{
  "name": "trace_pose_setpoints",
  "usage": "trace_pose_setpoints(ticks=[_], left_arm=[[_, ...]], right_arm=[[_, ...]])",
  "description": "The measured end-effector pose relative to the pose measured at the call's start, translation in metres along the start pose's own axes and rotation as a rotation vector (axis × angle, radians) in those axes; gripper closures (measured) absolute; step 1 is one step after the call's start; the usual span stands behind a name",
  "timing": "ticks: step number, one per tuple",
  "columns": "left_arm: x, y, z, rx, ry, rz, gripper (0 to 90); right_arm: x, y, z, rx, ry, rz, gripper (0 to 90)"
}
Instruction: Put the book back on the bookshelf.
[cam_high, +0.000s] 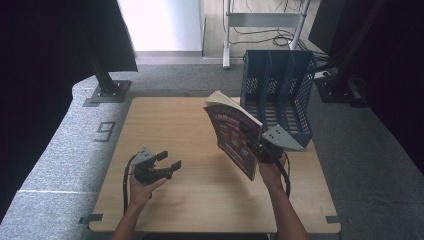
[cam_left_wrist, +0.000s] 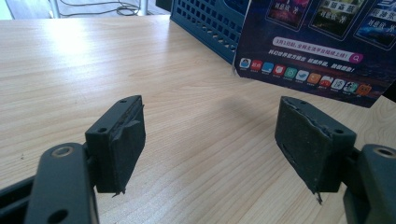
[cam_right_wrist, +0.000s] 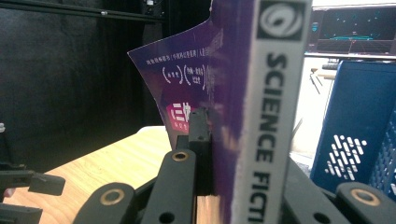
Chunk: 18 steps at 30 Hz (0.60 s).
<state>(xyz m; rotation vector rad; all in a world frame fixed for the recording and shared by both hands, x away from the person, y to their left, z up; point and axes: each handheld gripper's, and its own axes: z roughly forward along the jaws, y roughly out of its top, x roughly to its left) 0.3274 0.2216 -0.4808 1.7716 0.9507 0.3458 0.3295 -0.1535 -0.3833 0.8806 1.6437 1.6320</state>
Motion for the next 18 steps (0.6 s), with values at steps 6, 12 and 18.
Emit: trace_pose_setpoints(ticks=[6, 12, 18], left_arm=[[0.0, 0.0, 0.0, 0.0, 0.002, 0.0, 24.4], [0.0, -0.001, 0.002, 0.014, -0.005, 0.002, 24.3], [0.0, -0.001, 0.003, 0.021, -0.006, 0.0, 24.3]], right_arm=[[-0.004, 0.004, -0.001, -0.005, -0.012, 0.001, 81.6], [-0.006, 0.006, -0.003, -0.016, -0.035, 0.008, 81.6], [-0.011, 0.008, -0.004, -0.019, -0.048, 0.01, 81.6]])
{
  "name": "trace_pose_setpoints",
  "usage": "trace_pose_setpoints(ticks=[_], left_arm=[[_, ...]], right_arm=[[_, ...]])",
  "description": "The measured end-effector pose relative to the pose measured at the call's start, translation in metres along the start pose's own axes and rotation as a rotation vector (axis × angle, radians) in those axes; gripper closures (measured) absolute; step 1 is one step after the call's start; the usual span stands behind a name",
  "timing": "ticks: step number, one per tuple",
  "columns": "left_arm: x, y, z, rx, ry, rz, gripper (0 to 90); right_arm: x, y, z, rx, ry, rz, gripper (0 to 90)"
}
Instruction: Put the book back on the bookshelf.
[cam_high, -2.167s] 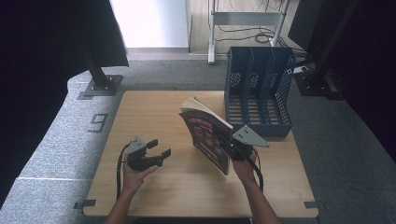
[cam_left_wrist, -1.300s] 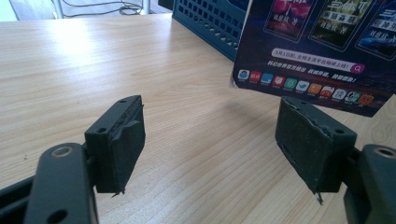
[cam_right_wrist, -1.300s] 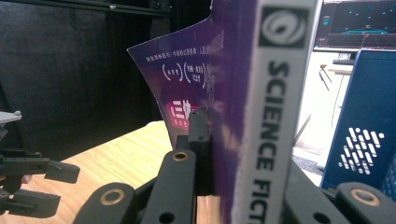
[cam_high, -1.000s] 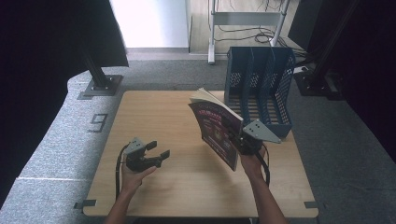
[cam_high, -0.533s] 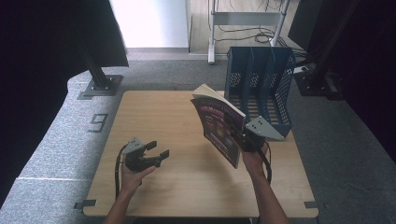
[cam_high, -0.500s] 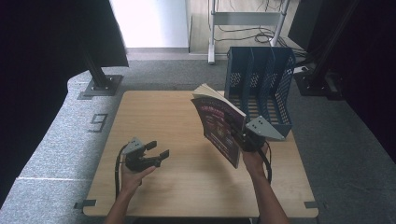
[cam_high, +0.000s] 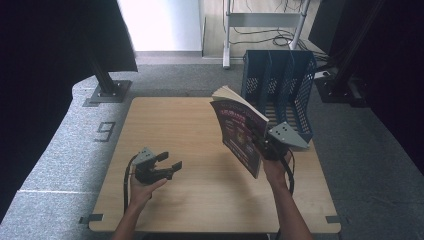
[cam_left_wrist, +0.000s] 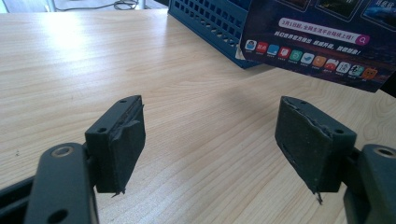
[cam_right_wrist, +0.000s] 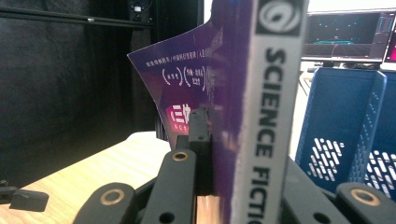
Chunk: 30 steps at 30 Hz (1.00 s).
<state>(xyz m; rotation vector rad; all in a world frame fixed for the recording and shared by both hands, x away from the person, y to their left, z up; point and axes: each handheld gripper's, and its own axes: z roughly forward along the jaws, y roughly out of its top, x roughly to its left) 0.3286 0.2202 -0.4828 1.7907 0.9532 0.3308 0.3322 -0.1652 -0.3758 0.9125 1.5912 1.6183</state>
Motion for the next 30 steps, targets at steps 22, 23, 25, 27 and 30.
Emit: trace_pose_setpoints(ticks=[22, 23, 25, 27, 30], left_arm=[[0.001, -0.002, 0.004, 0.025, 0.003, 0.008, 24.5], [0.001, -0.002, 0.004, 0.024, 0.002, 0.007, 24.5], [0.001, -0.002, 0.004, 0.024, 0.003, 0.007, 24.5], [0.001, -0.002, 0.004, 0.026, 0.003, 0.007, 24.5], [0.001, -0.003, 0.005, 0.028, 0.002, 0.008, 24.5]], right_arm=[[-0.017, 0.014, -0.006, -0.027, -0.044, -0.001, 81.7], [-0.018, 0.014, -0.006, -0.029, -0.048, 0.001, 81.6], [-0.021, 0.015, -0.007, -0.029, -0.053, 0.005, 81.6], [-0.023, 0.015, -0.007, -0.032, -0.06, 0.005, 81.6], [-0.027, 0.016, -0.009, -0.04, -0.064, 0.002, 81.6]])
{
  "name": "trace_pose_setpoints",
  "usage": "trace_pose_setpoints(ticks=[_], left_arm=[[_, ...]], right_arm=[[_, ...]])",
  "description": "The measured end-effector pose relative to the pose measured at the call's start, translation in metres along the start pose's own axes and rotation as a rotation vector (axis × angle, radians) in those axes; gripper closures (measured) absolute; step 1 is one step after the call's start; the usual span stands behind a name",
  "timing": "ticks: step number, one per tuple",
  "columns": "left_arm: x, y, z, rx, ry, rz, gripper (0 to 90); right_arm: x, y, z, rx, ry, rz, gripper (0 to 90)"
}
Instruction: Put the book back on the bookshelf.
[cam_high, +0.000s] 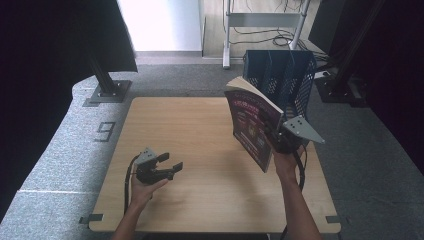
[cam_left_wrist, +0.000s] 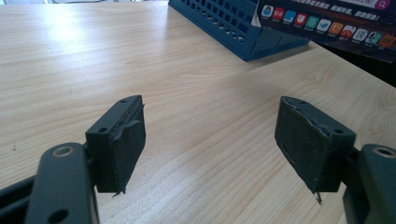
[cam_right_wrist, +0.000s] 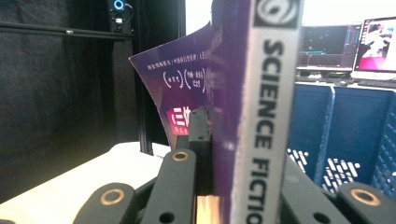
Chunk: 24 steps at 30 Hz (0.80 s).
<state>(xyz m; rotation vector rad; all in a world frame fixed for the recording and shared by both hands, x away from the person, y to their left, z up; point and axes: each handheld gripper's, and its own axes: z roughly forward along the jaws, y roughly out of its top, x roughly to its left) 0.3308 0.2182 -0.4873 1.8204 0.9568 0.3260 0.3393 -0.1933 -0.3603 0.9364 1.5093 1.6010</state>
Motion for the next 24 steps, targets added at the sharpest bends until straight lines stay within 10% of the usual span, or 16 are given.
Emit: trace_pose_setpoints(ticks=[24], left_arm=[[0.0, 0.0, -0.001, -0.003, 0.0, 0.001, 24.6]], right_arm=[[-0.024, 0.012, -0.011, -0.025, -0.086, 0.011, 81.6]])
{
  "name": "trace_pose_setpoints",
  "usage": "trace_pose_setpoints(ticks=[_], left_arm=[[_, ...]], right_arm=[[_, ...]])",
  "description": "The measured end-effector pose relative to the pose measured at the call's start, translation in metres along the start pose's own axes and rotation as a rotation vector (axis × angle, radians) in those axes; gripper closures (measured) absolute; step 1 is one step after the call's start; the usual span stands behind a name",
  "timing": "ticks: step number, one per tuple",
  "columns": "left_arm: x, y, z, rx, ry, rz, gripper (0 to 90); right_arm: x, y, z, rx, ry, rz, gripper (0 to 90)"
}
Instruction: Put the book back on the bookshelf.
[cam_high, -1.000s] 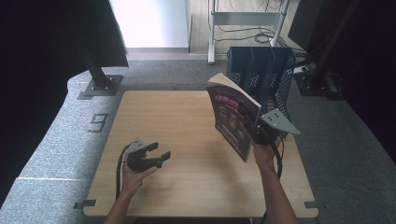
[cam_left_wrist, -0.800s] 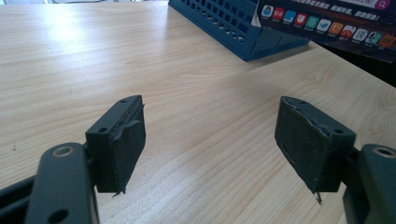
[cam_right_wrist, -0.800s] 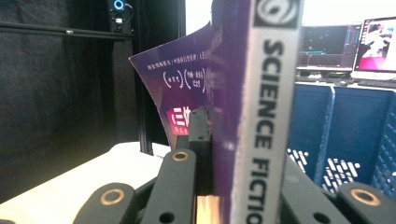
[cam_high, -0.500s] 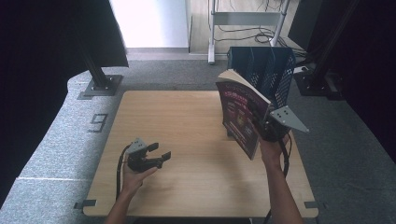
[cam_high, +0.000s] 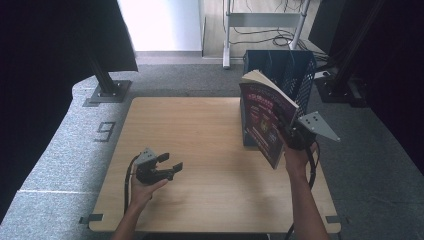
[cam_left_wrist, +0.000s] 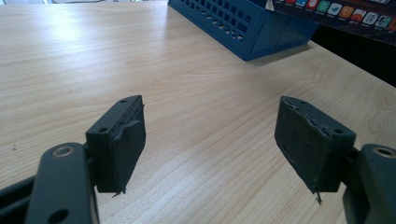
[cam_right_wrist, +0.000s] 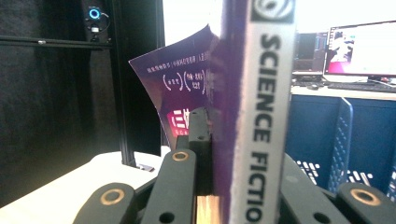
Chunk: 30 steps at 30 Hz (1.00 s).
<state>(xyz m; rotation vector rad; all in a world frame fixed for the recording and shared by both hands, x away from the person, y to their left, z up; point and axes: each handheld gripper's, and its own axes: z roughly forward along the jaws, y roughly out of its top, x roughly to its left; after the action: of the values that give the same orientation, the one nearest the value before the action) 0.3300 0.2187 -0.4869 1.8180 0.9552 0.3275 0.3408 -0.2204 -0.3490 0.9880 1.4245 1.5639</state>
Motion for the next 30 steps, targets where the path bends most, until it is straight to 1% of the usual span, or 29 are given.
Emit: trace_pose_setpoints(ticks=[13, 23, 30], left_arm=[[0.0, 0.0, 0.0, 0.003, 0.0, -0.001, 24.6], [0.001, 0.0, 0.0, 0.003, 0.002, 0.0, 24.7], [0.002, 0.0, 0.0, 0.002, 0.003, -0.004, 24.7]], right_arm=[[-0.01, 0.004, -0.001, -0.011, -0.04, 0.012, 81.6], [-0.012, 0.007, 0.004, -0.027, -0.054, 0.014, 81.6], [-0.014, 0.005, 0.008, -0.027, -0.071, 0.021, 81.6]])
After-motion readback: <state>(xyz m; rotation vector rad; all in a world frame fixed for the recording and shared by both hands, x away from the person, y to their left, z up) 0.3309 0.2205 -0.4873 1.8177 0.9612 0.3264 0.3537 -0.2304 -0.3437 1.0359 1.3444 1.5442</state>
